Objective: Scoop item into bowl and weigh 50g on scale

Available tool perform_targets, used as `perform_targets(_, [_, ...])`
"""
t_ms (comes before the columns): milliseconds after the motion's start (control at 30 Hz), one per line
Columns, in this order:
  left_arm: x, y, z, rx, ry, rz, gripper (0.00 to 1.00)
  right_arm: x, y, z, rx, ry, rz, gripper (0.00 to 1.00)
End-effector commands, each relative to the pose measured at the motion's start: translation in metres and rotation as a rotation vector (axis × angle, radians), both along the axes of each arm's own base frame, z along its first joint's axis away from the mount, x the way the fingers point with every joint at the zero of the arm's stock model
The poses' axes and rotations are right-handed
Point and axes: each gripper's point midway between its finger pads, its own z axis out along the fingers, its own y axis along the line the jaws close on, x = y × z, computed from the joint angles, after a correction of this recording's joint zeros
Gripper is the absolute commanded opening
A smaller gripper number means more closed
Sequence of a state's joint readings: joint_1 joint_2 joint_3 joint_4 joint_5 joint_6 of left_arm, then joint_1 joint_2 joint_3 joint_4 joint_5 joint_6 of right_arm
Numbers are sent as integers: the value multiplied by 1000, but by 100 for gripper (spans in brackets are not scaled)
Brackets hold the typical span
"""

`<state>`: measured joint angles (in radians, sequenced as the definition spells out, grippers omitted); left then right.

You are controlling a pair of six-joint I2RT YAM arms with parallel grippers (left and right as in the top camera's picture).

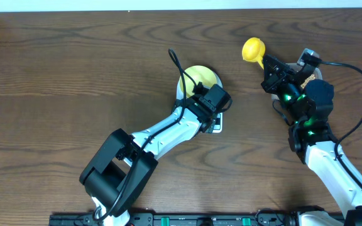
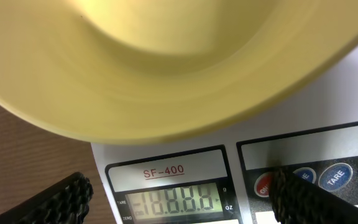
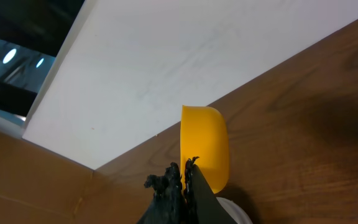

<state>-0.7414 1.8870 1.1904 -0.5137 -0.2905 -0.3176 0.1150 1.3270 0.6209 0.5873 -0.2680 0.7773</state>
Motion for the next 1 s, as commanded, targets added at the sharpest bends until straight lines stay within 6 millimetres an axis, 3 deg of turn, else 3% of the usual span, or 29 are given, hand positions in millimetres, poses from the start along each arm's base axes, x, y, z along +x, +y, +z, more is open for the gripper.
perform_targets(0, [0, 11, -9, 44, 0, 28, 93, 4, -5, 5, -15, -15, -19, 1])
perform_targets(967, [-1, 12, 2, 36, -10, 26, 93, 4, -7, 5, -24, -19, -30, 1])
